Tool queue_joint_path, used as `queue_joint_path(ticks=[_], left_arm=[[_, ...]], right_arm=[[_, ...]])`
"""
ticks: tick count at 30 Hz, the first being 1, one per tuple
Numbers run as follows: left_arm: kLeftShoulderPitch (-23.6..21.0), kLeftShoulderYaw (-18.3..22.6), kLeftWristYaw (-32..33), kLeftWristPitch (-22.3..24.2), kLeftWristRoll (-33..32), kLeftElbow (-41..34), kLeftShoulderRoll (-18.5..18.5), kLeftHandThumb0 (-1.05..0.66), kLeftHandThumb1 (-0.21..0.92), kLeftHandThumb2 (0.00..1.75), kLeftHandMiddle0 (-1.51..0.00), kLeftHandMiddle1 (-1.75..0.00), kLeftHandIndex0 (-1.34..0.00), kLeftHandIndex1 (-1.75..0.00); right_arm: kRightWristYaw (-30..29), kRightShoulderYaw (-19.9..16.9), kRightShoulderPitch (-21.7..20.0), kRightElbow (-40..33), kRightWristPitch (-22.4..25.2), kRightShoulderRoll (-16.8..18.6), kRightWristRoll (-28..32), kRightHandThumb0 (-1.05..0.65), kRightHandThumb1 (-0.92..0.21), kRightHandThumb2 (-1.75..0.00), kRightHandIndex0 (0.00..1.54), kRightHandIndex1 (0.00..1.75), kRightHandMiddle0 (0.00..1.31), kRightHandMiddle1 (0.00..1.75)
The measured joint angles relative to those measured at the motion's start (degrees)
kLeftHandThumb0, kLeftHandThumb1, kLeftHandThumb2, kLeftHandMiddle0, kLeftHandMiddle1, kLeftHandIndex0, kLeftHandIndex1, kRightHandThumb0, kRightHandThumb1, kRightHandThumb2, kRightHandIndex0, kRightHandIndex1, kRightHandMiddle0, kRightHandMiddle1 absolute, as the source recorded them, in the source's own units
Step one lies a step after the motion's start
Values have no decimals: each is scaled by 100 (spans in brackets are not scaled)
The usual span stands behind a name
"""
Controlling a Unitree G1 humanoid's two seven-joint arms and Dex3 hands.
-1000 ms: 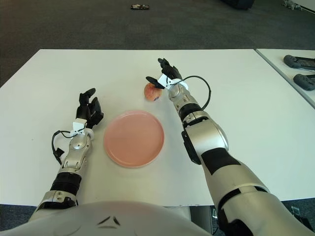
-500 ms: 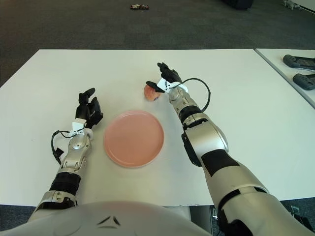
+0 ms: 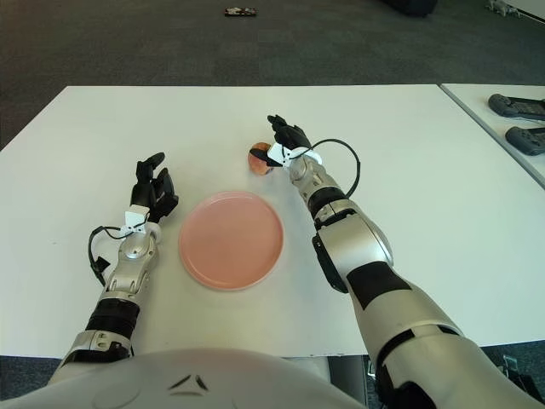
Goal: Put the apple into the plate.
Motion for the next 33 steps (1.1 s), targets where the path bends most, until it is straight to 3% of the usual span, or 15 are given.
queue_joint_path(ticks=[33], left_arm=[[-10, -3, -31, -7, 7, 94, -14, -74, 92, 82, -41, -1, 0, -87]], right_arm=[[-3, 633, 183, 0, -325, 8, -451, -82, -92, -51, 4, 23, 0, 27]])
